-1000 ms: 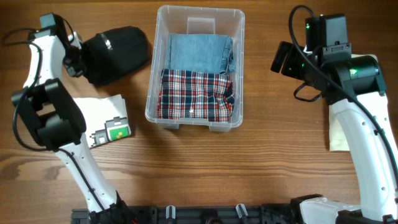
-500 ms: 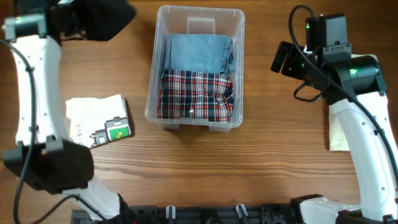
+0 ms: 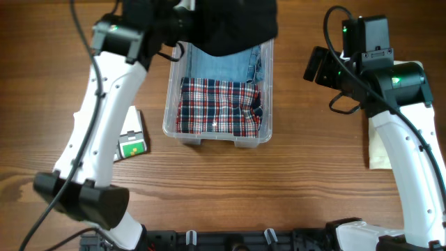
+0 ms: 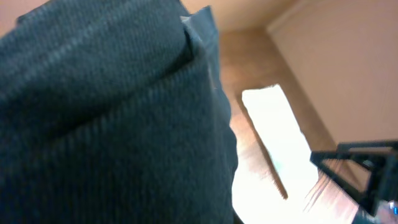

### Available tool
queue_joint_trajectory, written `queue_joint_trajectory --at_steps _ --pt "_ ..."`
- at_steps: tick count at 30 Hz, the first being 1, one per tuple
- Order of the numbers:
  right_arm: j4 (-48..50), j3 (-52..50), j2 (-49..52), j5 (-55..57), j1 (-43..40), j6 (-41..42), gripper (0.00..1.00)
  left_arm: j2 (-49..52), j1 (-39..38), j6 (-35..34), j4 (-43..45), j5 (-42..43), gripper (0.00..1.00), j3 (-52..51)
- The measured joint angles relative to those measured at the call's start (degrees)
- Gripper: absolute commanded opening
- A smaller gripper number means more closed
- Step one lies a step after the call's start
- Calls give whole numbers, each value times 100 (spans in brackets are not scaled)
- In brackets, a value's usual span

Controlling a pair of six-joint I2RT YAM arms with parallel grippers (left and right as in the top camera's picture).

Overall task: Pack container
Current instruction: 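Carry the black garment with the left gripper into the container's top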

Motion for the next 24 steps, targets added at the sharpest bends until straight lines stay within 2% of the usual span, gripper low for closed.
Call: queue_joint_trajectory --at_steps 14,20,22,23,24 --pt "0 0 0 0 0 0 100 1335 -48 463 -173 -24 4 0" --pt "0 0 0 0 0 0 100 1554 -48 474 -173 -424 4 0" --pt "0 0 0 0 0 0 100 1683 -48 490 -170 -608 18 2" --pt "0 0 0 0 0 0 100 1746 -46 518 -170 -732 33 2" --pt "0 0 0 0 0 0 100 1812 -44 501 -168 -887 56 2"
